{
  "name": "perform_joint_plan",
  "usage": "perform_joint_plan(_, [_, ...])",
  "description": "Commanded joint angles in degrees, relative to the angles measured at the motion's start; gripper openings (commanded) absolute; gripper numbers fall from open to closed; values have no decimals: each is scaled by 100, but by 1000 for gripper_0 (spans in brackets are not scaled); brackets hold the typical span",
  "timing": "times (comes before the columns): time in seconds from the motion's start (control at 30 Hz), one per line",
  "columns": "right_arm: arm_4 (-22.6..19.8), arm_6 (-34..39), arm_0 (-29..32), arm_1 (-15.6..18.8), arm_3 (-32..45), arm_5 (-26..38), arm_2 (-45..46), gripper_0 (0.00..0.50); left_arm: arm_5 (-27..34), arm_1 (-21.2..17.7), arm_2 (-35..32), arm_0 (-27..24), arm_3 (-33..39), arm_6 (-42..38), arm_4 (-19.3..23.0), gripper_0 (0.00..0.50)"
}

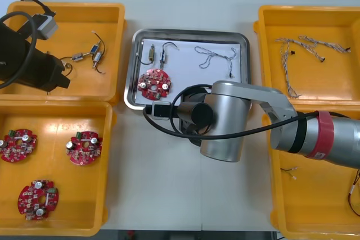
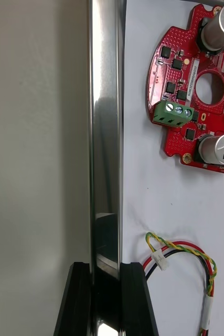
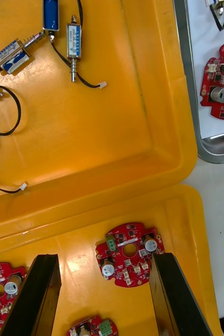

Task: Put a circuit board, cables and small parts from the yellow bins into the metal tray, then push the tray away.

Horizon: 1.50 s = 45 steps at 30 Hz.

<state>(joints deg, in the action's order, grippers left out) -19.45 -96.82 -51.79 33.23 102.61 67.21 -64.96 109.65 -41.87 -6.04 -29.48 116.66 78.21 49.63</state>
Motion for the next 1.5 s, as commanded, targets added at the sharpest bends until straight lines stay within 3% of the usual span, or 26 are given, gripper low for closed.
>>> perform_joint_plan(0.03, [38,-12,-411,123,13,-77,-96,0,35,-234,-169,92,181,54,20,500])
perform_joint_plan(0.7, [-410,-100,-938,386,-215,-437,-96,0,35,-234,-169,92,181,54,20,500])
perform_joint_plan(1.5, [20,-91,-1131,378,-725,-1070,-87,0,35,-234,-169,92,181,54,20,500])
